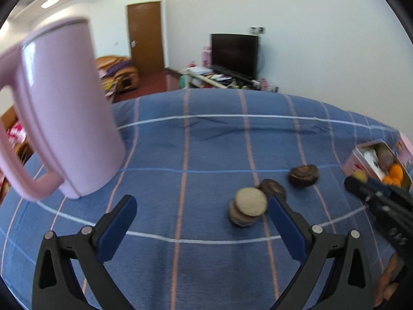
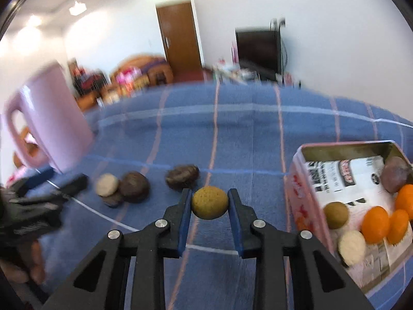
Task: Organize fruits
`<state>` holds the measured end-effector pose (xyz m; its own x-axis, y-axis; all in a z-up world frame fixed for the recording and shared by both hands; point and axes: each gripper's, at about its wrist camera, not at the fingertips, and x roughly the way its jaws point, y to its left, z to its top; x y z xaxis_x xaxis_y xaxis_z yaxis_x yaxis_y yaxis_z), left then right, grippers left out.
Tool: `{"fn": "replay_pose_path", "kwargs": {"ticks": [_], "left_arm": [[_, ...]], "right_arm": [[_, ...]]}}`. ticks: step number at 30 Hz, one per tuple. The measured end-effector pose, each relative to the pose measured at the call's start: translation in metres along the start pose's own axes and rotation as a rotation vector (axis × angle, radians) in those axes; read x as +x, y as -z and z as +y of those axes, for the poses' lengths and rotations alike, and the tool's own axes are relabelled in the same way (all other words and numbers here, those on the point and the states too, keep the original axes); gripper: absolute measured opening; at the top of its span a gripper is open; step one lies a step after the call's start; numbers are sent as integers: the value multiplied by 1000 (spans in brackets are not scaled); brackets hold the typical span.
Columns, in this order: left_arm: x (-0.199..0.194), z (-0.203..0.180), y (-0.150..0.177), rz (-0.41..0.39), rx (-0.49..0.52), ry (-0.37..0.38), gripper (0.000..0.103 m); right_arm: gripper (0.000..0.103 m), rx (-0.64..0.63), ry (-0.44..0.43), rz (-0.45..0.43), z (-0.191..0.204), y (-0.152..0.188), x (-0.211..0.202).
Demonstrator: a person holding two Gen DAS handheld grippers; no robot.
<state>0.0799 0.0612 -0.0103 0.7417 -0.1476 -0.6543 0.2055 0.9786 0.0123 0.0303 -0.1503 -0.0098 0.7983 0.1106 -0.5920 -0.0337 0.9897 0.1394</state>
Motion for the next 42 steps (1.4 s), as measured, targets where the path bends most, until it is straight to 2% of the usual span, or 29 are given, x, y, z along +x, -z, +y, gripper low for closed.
{"fn": "replay_pose_path", "kwargs": {"ticks": [2,4,7,9,12,16,17,21,25,28,30,33,36,42], "left_arm": [[1,-8,2,-2,42,0,102],[5,-16,4,18,85,-10,95],[16,-27,5,64,130,-25,93],[23,-26,5,82,124,-24,89],[34,-20,-3,102,62,30,88],[53,-10,-7,178,-6,73,69],[53,-9,-7,175,-8,73,68],[50,-11,-7,162,0,78,39],[40,-7,-7,121,-26,45,36],[16,-3,-5,7,-65,-17,36],[-2,-2,-3,-81,-97,-48,36],[-19,-7,2,-172,-114,-40,36],[-24,-14,0,-188,-111,-25,36],[-36,-37,9,-215,-79,-64,36]], "right_arm": [[30,-11,10,-42,2,5,-14],[30,-20,12,-56,3,7,-20],[30,-18,0,-43,2,7,-17],[30,-7,-7,-38,-1,8,-17],[30,3,-16,-25,-2,5,-12],[30,12,-24,-14,-4,3,-10],[30,14,-27,-10,-4,2,-9],[30,23,-35,2,-7,2,-5],[30,26,-71,-19,-6,2,-8],[30,21,-109,-67,-4,3,-14],[30,7,-104,-110,-2,3,-21],[30,-57,-59,-195,8,3,-32],[30,-102,-25,-236,14,2,-37],[30,-111,9,-230,17,2,-35]]}}
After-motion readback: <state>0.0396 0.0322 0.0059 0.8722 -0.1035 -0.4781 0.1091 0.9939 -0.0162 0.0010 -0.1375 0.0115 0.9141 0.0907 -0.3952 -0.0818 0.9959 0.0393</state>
